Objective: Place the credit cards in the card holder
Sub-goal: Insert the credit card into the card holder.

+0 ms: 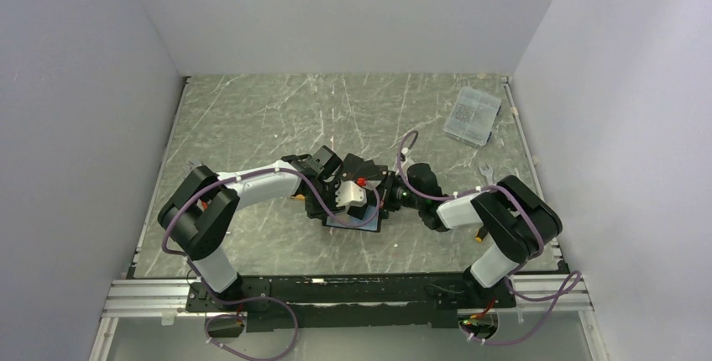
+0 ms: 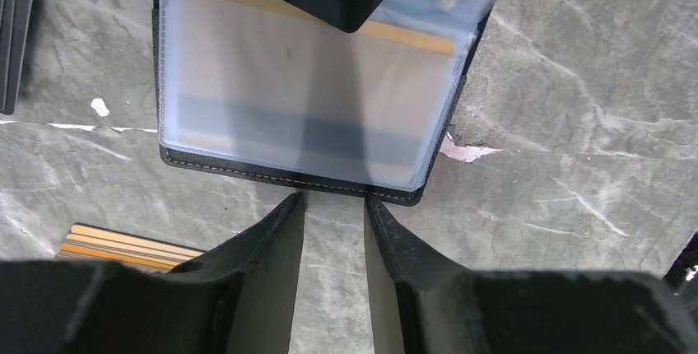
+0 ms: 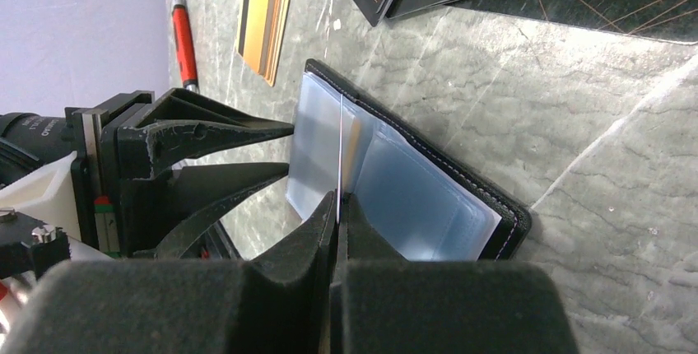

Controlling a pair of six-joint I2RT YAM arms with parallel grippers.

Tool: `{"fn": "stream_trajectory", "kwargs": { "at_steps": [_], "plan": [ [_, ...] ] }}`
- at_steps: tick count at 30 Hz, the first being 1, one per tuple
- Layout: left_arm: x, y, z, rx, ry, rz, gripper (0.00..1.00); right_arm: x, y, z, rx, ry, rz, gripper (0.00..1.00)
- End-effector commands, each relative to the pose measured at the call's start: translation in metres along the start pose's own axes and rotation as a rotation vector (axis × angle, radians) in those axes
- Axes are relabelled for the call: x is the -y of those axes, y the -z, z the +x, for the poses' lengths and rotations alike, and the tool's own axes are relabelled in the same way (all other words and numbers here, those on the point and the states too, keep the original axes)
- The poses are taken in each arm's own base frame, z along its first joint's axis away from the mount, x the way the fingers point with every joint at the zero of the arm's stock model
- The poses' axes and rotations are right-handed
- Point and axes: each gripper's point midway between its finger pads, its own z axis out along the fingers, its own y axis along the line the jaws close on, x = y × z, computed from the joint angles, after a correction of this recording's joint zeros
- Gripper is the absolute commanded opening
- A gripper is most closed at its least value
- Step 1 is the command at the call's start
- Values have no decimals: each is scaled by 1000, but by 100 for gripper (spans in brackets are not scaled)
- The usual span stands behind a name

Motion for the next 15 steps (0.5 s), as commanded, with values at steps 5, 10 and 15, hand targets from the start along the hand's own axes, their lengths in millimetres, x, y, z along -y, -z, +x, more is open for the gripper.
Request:
{"fn": "stream_trajectory", "kwargs": {
  "at_steps": [5,10,15],
  "plan": [
    [5,-7,4,-14,-4,38,36,2,-6,-3,43,19,-23,0],
    [8,-6,4,-14,-6,43,35,4,-6,11,17,9,-19,0],
    [9,-6,4,-12,-4,49,34,3,-2,25,-1,0,-17,0]
  ]
}}
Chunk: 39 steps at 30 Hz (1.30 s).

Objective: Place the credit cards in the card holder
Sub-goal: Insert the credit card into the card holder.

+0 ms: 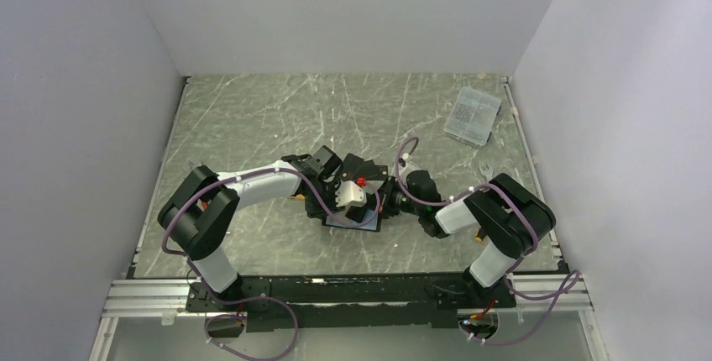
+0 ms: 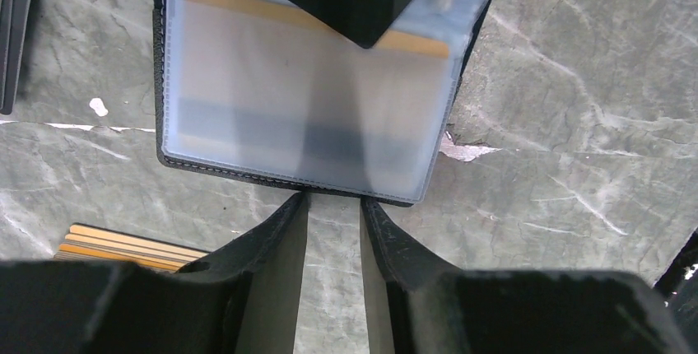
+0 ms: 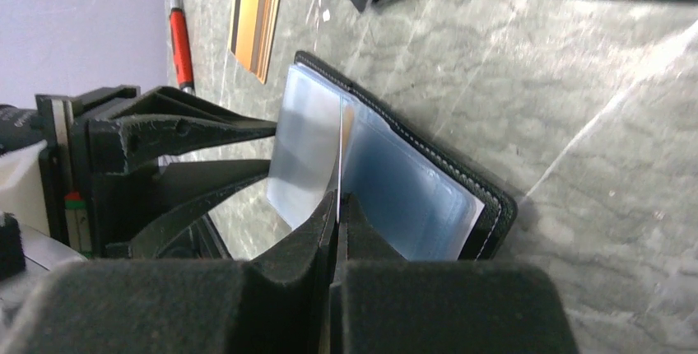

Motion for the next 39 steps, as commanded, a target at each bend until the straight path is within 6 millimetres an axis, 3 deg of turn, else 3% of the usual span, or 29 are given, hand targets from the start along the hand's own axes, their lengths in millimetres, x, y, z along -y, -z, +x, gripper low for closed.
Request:
{"fn": "stream_trajectory", "kwargs": {
  "at_steps": [1,9,23,33,39],
  "plan": [
    [9,-7,5,-15,-3,49,33,-2,3,18,-26,2,-8,0],
    [11,-5,3,-11,-5,53,28,-2,6,30,-29,-43,-30,0],
    [27,-8,0,-7,-14,90,18,2,5,-8,136,-48,84,0],
    [52,-11,2,-14,-45,141,15,2,7,-2,124,-66,85,0],
    [60,-13,8,-25,-49,154,14,5,18,-6,148,-38,111,0]
  ]
}}
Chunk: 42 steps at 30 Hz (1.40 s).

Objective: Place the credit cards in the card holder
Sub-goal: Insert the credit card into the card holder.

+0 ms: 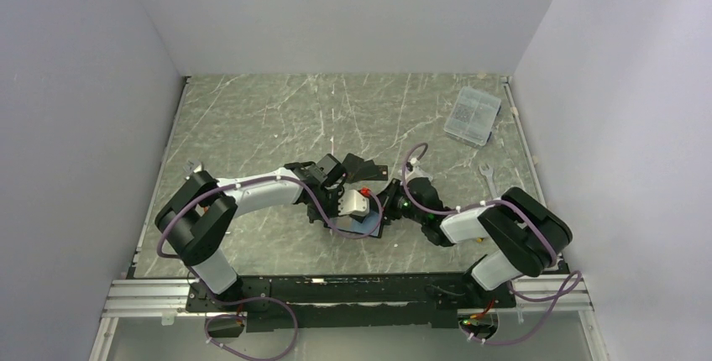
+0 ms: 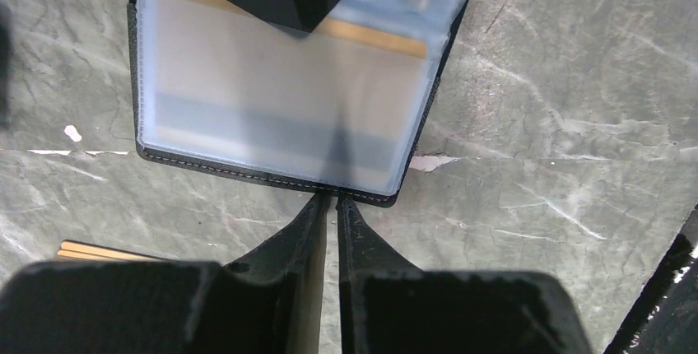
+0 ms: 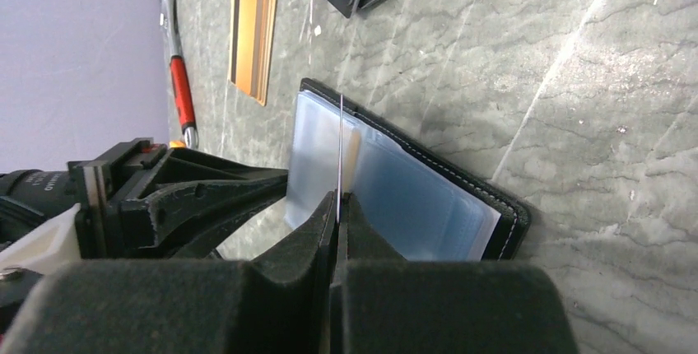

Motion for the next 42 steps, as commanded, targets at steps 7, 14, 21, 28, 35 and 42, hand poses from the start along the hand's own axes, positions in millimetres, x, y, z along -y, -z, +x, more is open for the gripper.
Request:
{"fn": "stream_trajectory", "kwargs": {
  "at_steps": [7,14,21,28,35,42],
  "plan": [
    [43,-10,8,-9,16,154,13,8,1,5,-10,11,11,0],
    [42,-10,6,-10,13,157,12,17,-1,26,-63,-30,2,0],
    [40,-10,5,-12,12,152,12,14,-1,34,-119,-8,-3,0],
    [39,-10,4,-10,10,152,11,19,-6,46,-204,-17,37,0],
    [38,-10,5,-9,7,146,11,28,-8,48,-250,-32,100,0],
    [38,-11,5,-9,3,141,9,36,-4,53,-286,-45,128,0]
  ]
}}
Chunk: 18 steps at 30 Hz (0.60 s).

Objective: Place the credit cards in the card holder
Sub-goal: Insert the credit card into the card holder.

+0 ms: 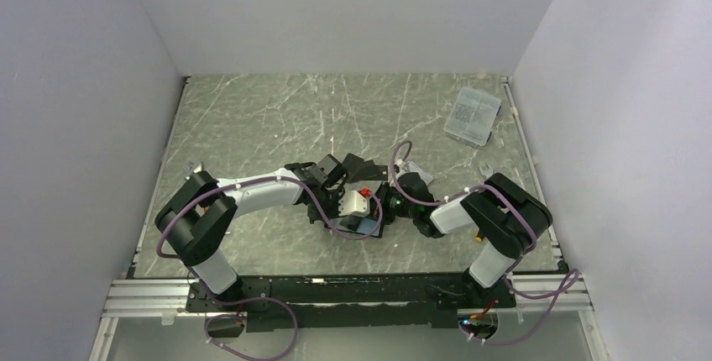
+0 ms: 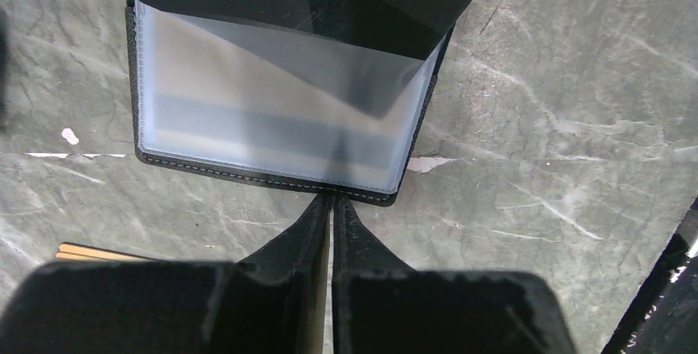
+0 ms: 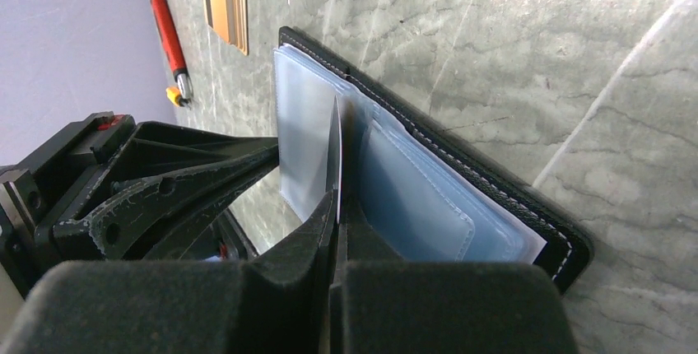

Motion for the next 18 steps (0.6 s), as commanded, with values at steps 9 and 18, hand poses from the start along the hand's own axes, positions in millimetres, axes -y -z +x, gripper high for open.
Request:
{"fn": "stream_trajectory", "kwargs": {
  "at_steps": [9,18],
  "plan": [
    [35,-11,7,-16,12,133,7,40,7,21,-104,5,155,0],
    [31,-10,6,-15,14,119,6,40,8,24,-127,12,159,0]
  ]
}}
